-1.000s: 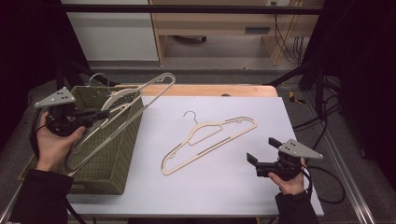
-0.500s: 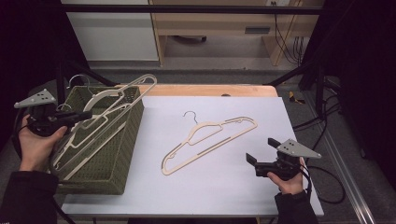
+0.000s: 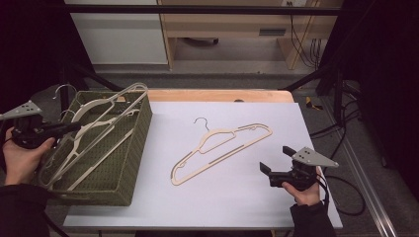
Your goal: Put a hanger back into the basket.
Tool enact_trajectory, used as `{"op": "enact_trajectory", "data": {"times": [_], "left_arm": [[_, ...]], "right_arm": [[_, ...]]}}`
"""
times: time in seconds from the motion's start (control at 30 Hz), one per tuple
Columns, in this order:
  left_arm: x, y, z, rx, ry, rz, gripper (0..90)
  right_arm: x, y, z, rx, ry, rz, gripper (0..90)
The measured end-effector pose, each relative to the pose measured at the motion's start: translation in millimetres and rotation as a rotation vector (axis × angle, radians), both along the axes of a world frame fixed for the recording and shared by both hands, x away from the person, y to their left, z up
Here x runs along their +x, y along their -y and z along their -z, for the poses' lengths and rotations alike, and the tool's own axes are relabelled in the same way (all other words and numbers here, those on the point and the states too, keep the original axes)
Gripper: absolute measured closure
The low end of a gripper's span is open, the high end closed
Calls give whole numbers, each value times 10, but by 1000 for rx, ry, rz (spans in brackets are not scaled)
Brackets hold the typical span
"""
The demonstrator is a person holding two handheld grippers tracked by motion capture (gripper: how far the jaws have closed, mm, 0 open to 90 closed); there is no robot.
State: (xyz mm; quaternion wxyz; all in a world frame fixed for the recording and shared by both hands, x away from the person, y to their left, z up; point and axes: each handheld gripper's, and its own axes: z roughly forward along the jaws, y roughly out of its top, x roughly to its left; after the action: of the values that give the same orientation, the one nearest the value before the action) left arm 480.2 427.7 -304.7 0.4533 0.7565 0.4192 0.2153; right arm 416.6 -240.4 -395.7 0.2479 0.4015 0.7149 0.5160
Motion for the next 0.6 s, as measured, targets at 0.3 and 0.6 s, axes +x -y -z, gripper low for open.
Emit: {"op": "enact_trajectory", "data": {"times": [0.3, 0.6], "left_arm": [[65, -40, 115, 21, -36, -11, 858], [87, -59, 302, 42, -103, 3, 861]], "right_arm": [[3, 2, 7, -4, -2, -3, 23], [6, -11, 12, -4, -3, -4, 24]]}}
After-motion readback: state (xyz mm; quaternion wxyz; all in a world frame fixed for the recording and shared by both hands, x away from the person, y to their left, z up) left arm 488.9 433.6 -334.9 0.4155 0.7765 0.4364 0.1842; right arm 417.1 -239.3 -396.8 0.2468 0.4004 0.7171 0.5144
